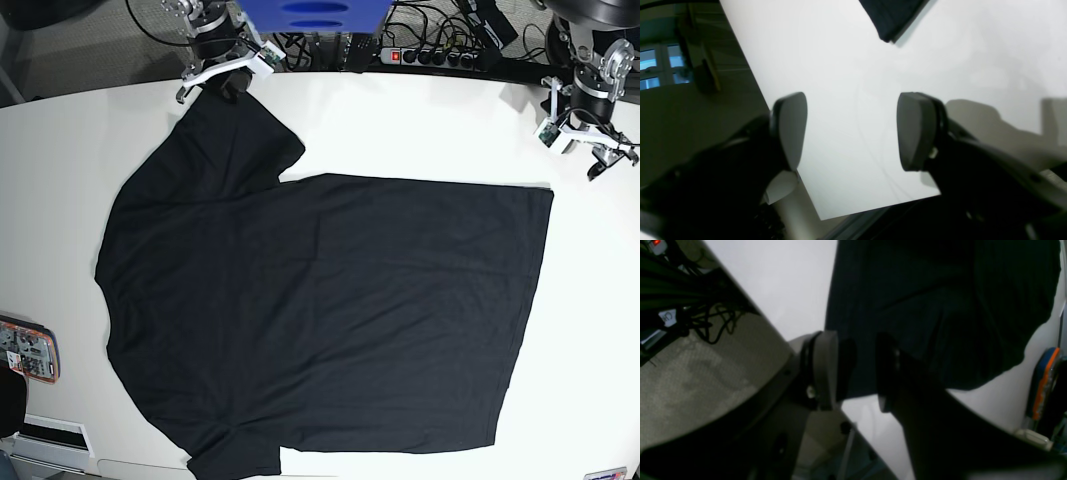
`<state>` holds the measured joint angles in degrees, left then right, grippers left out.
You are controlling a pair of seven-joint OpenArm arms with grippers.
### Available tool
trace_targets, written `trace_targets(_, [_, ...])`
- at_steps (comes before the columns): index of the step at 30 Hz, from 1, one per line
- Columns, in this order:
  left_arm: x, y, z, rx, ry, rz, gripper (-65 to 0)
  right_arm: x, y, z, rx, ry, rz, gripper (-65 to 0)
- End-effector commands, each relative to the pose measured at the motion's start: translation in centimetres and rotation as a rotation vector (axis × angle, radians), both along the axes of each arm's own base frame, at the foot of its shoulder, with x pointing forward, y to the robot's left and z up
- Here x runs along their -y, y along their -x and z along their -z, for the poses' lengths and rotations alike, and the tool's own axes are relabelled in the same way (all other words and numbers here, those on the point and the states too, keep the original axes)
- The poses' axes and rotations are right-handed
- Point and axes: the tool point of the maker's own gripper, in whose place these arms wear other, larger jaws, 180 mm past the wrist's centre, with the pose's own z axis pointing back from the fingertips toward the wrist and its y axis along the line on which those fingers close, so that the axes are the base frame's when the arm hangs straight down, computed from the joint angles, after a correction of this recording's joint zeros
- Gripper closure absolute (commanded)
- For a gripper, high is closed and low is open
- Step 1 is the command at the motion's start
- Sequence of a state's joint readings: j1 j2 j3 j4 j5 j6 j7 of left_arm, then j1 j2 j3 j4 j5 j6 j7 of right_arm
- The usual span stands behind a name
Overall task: Fold the T-shirt properly
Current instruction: 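Grasp the shoulder corner of the black T-shirt with the right gripper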
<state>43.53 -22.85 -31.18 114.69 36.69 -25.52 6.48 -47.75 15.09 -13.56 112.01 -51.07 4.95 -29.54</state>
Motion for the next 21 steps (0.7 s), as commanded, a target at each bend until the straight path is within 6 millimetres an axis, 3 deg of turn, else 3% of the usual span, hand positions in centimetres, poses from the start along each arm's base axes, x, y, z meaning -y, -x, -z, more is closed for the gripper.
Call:
trace_targets(1, [-0.2,-0.4,-0.9,0.027,-0.019,0.009,-40.5,-0.2,-0.1,-0.5,0.019,-0.013,0.003,-18.8])
trace_targets(8, [-0.2,-0.4,-0.9,0.027,-0.019,0.009,-40.5,-0.3,-0.2,-0.2,0.005,-0.037,0.018,-18.8])
trace_targets(12, [-0.2,-0.3,-0.8,0.025,-0.02,0.009,-40.5,-1.0,-3.3,-0.8,0.053,-0.11,0.055,-18.8])
trace_targets(21, [-0.3,-0.3,-0.8,0.022,-0.026,0.009,-40.5,-1.0,-3.4,-0.8,0.05,-0.125,0.065,-18.7])
